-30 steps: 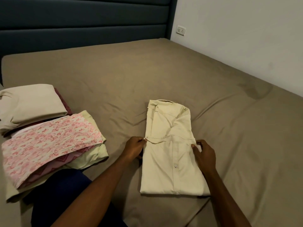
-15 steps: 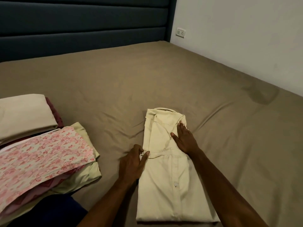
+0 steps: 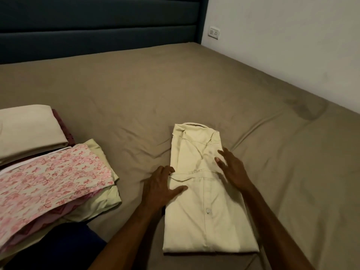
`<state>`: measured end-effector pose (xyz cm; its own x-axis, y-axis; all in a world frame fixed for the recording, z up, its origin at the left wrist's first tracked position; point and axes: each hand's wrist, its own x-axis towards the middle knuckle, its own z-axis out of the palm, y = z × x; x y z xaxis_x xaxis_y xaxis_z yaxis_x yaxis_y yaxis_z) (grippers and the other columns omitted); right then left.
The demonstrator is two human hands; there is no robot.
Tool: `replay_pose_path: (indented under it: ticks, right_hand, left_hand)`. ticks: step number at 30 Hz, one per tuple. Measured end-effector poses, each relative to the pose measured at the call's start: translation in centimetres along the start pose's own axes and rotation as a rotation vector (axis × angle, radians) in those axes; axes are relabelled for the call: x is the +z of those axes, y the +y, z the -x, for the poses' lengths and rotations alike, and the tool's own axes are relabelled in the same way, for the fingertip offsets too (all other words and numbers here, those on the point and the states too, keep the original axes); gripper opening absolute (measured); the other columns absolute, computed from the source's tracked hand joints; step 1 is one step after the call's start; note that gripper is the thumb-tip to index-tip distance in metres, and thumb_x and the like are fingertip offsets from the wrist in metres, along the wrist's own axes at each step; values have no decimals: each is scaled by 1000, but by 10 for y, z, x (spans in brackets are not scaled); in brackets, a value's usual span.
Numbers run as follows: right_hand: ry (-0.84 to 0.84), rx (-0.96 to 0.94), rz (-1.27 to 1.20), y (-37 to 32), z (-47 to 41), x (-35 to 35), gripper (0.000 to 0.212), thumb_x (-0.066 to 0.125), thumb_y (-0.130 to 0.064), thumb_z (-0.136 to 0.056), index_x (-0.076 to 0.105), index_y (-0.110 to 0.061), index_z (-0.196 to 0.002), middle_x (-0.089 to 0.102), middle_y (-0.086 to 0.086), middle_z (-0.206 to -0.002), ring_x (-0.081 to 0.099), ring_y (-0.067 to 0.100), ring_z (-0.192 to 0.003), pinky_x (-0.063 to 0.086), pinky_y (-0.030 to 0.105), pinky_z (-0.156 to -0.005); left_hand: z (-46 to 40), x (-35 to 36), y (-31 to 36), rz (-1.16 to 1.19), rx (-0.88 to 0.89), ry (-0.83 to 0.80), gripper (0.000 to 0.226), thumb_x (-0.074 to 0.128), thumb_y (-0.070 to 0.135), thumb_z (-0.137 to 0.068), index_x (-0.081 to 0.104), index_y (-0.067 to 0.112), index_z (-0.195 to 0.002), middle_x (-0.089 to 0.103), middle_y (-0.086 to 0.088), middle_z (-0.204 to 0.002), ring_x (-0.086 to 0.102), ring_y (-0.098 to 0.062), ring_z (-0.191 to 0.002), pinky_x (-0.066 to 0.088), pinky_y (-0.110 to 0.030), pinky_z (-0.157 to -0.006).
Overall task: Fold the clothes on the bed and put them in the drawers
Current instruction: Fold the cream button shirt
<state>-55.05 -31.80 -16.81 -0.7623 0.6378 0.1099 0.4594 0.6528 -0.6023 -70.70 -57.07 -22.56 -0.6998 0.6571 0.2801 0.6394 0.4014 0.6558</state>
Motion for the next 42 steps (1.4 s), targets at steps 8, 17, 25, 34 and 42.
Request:
replay_pose_path:
  ticks: [8,17,25,34,42]
  right_hand:
    - [-106,-143,225,11,73,63,68,16,-69,-103,10,-38,-164,6,-18,-171,-1,-3,-156,3,42,-129]
    - [250,-164,-42,69,105,2,54,52,2,-99,55,-25,-146,44,-34,-151,48,6,-142,39,32,-117]
    - [-35,-120,200,98,147,-4,55,30,-51,-105,31,-40,-159,22,-25,-164,16,-1,-155,4,16,-122]
    - [-30,-196,162,96,145,-13,57,36,-41,-107,18,-43,-162,30,-22,-164,34,-6,-146,19,26,-123]
    - [-120,-274,187,74,129,-14,61,40,-43,-108,13,-40,-164,11,-24,-169,31,-1,-148,29,32,-121]
  left_hand:
    - [-17,5,-4,33,-120,14,19,67,39,-95,60,23,-87,60,10,-84,60,-13,-77,47,-36,-66]
    - [17,-33,-25,-17,247,-86,42,61,13,-87,58,20,-128,58,2,-122,60,-17,-102,53,-34,-81]
    - [44,-23,-38,-76,342,-256,69,53,43,-90,48,12,-151,47,-8,-156,52,-24,-136,36,-27,-110]
    - [48,-33,-25,-197,298,-423,89,53,52,-92,8,23,-164,14,8,-169,18,-7,-154,11,-25,-120]
    - [52,-10,-10,-321,296,-284,71,43,34,-93,31,5,-156,29,-25,-162,33,-35,-148,26,-41,-112]
